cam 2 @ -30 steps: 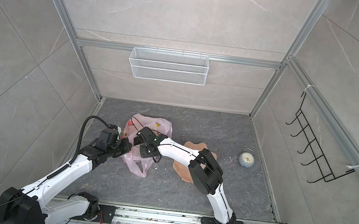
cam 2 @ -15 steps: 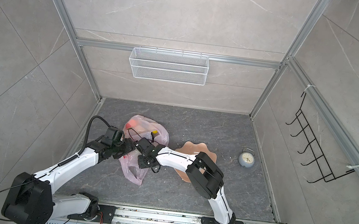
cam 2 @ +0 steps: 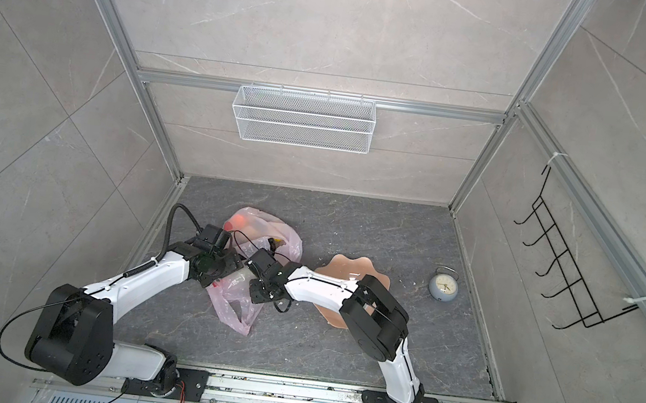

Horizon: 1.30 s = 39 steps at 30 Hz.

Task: Take the fake fruits out of the plastic bag
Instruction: 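Push the right gripper into the bag while the left gripper holds the bag side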

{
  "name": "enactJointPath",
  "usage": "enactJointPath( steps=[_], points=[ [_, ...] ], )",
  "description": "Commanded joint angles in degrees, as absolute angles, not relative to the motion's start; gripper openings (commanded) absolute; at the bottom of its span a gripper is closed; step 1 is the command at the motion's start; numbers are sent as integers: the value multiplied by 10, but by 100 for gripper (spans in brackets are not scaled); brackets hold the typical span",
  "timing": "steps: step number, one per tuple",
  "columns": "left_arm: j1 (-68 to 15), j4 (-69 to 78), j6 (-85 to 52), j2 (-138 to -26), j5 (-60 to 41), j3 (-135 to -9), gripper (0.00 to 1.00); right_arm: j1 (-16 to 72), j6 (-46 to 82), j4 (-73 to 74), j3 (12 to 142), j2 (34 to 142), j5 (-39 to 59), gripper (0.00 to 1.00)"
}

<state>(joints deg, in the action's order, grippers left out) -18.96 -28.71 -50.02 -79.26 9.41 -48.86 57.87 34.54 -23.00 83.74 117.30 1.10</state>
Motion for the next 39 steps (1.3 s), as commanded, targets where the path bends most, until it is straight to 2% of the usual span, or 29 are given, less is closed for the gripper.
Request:
enactJointPath(
  steps=[1,4,7,13,17,21,23,26,29,33,35,36,39],
  points=[
    [-186,-319,-507,-806,149,-508,86,584,345,-218,826,1146,6,38],
    [-185,-321,-506,-815,170,-510,84,584,344,-217,824,1144,6,38],
    [-185,-322,-514,-806,193,-501,76,585,342,-217,819,1140,2,37],
    [-185,-288,-506,-750,217,-470,77,586,338,-215,806,1136,-1,37],
    [-183,-312,-495,-790,232,-495,72,586,339,-212,804,1136,1,37],
    [-170,-307,-488,-837,222,-507,75,586,339,-210,802,1132,-1,37],
    [-169,-307,-486,-851,223,-516,73,586,338,-209,800,1130,-3,37],
    [-169,-301,-477,-859,227,-524,63,586,337,-209,796,1129,-4,37],
    [-169,-293,-467,-844,239,-524,37,587,338,-207,791,1128,-5,36],
    [-169,-296,-449,-811,268,-532,18,586,338,-204,785,1126,-7,36],
    [-169,-293,-432,-797,287,-541,4,586,338,-205,784,1124,-8,36],
    [-169,-289,-420,-791,294,-547,0,587,338,-206,785,1123,-9,36],
    [-170,-281,-384,-774,309,-579,0,586,339,-210,785,1114,-22,36]
  ],
)
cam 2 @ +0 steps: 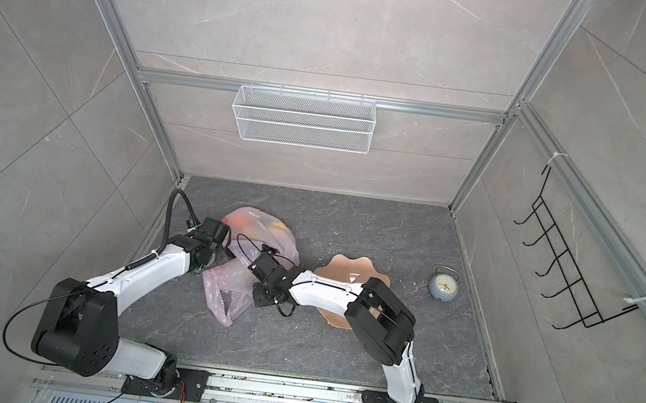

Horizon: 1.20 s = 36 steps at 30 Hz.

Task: Take the fake fruits out of the plastic bag
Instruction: 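Push the right gripper into the bag while the left gripper holds the bag side, then grasp the green custard apple inside the bag with the right gripper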

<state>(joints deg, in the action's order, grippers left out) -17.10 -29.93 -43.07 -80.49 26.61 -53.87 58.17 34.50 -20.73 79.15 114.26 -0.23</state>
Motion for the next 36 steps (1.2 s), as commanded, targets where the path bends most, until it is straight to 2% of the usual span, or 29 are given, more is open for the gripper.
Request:
enactJointPath(
  steps=[1,4,8,14,18,22,27,36],
  points=[
    [-172,-284,-373,-765,321,-594,0,586,339,-212,785,1109,-27,36],
    [-195,-258,-325,-723,348,-620,0,586,342,-208,780,1086,-40,36],
    [-287,-236,-265,-686,383,-637,0,584,349,-191,763,1053,-52,37],
    [-363,-236,-296,-686,274,-576,0,578,359,-162,716,992,-66,39],
    [-369,-228,-370,-689,159,-497,0,569,357,-156,691,958,-77,42],
    [-369,-193,-404,-654,135,-431,0,565,343,-156,719,984,-50,42],
    [-368,-176,-406,-615,135,-414,0,566,338,-159,782,1055,-3,42],
    [-367,-170,-454,-574,142,-346,0,562,311,-235,905,1152,-40,42]
  ],
)
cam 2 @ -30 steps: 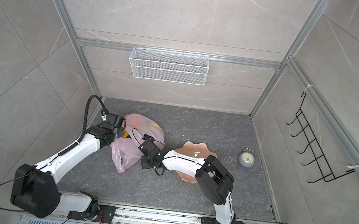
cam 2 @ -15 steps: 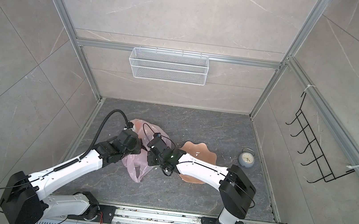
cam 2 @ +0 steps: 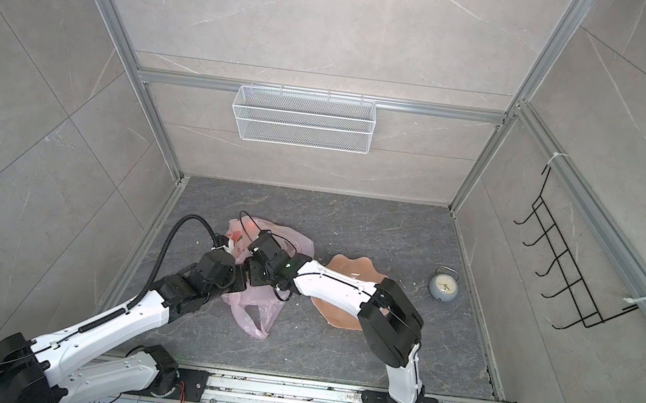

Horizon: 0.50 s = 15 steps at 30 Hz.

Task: Take the fake fruits out of the plastic bag
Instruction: 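Grasp the green custard apple inside the bag with the right gripper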

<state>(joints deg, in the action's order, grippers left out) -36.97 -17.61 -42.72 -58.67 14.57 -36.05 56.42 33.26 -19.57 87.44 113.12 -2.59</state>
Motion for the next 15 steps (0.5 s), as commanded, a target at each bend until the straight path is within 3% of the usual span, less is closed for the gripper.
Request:
enactJointPath(
  steps=[1,15],
  points=[
    [-366,-170,-458,-567,143,-340,0,562,307,-237,904,1157,-36,42],
    [-318,-156,-484,-537,143,-299,0,587,315,-189,766,1117,10,38]
  ],
)
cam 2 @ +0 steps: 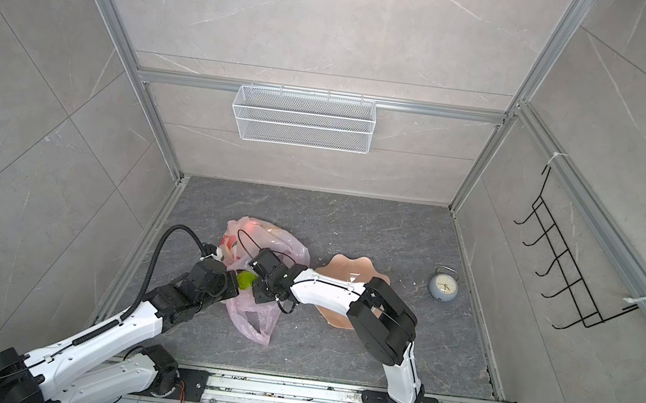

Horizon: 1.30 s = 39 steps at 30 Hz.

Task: Take the fake fruits out of the plastic bag
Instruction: 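Grasp the green custard apple inside the bag with the right gripper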

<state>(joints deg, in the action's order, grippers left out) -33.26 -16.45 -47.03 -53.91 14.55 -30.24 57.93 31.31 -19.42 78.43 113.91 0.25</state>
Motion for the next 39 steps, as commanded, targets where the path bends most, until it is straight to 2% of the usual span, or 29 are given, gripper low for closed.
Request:
enactJointPath(
  steps=[1,7,14,21,28,39],
  points=[
    [-311,-154,-486,-538,141,-296,0,590,319,-187,761,1119,10,38],
    [-279,-148,-491,-548,129,-285,0,591,330,-178,759,1124,8,38],
    [-257,-119,-488,-562,95,-268,0,591,342,-192,804,1087,12,44],
    [-257,-108,-478,-539,77,-264,0,593,363,-216,867,1127,16,52],
    [-258,-113,-473,-515,74,-263,0,598,369,-236,912,1164,3,66],
    [-258,-112,-476,-507,71,-256,0,608,405,-281,968,1220,-26,67]
  ],
)
